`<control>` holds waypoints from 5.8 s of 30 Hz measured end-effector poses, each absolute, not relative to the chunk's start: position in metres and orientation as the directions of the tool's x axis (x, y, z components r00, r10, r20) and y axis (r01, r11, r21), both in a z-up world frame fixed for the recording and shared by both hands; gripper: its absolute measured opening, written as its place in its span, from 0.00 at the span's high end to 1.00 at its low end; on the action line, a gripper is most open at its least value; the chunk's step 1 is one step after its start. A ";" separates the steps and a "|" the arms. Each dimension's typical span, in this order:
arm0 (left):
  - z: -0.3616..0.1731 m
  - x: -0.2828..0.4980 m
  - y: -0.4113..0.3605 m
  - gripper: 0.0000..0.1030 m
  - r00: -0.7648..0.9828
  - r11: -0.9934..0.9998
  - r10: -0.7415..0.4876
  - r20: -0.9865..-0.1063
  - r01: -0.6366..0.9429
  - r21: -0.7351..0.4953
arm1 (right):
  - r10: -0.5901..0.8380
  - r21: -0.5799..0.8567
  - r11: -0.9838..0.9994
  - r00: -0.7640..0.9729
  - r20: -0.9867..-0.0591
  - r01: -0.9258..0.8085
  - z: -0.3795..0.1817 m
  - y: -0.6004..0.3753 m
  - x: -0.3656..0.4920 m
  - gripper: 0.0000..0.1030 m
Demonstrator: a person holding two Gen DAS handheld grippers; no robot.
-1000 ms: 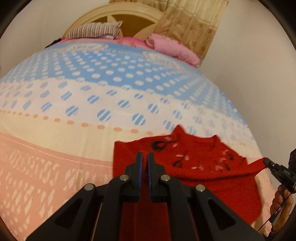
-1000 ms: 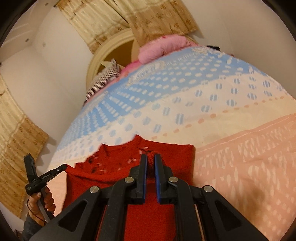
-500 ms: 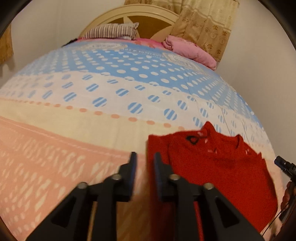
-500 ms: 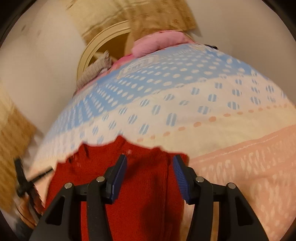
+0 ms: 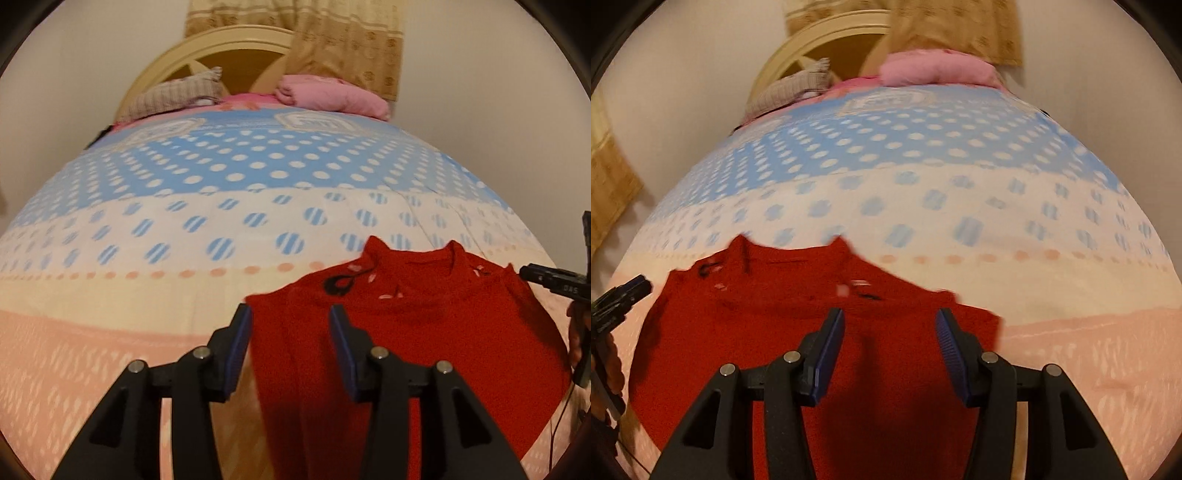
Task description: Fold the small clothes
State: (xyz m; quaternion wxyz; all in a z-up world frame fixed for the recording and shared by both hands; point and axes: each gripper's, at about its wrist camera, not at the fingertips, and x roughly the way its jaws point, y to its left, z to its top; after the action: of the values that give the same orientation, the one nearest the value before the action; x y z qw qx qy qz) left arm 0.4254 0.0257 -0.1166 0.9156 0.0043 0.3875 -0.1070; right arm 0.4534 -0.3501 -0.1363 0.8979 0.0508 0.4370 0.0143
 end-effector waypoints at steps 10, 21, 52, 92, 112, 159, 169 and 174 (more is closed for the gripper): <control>-0.150 0.447 0.012 0.72 0.605 0.970 -0.210 -0.768 0.224 -0.089 | 0.124 0.130 0.991 0.556 -0.822 -0.029 -0.163 -0.359 0.473 0.56; -0.128 0.440 0.019 0.95 0.673 0.971 -0.219 -0.707 0.219 -0.092 | 0.065 0.033 0.998 0.677 -0.733 -0.061 -0.130 -0.347 0.452 0.95; -0.150 0.330 0.024 0.42 0.692 0.983 -0.133 -0.710 0.186 -0.003 | 0.162 0.144 0.986 0.607 -0.778 -0.079 -0.158 -0.322 0.336 0.68; -0.168 0.329 0.048 0.00 0.651 0.995 -0.104 -0.752 0.066 -0.080 | 0.165 0.064 0.982 0.634 -0.756 -0.179 -0.171 -0.176 0.384 0.57; -0.172 0.332 0.054 0.00 0.628 0.987 -0.152 -0.763 0.057 -0.149 | 0.198 0.113 0.978 0.602 -0.774 -0.176 -0.179 -0.148 0.454 0.52; -0.133 0.343 0.078 0.00 0.635 0.955 -0.295 -0.714 0.182 -0.233 | 0.251 -0.143 0.882 0.704 -0.665 -0.449 -0.153 -0.093 0.267 0.43; -0.148 0.380 0.069 0.00 0.577 0.934 -0.358 -0.734 0.208 -0.292 | 0.238 -0.263 0.814 0.712 -0.661 -0.517 -0.155 -0.040 0.263 0.43; -0.157 0.399 0.068 0.05 0.553 0.922 -0.385 -0.739 0.203 -0.329 | 0.230 -0.282 0.802 0.709 -0.666 -0.526 -0.159 -0.025 0.271 0.43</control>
State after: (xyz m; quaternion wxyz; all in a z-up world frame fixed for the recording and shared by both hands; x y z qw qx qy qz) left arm 0.3988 0.0676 -0.1570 0.8750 -0.1031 0.4421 -0.1680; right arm 0.2709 -0.0253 -0.1585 0.8946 -0.2327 0.3175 0.2112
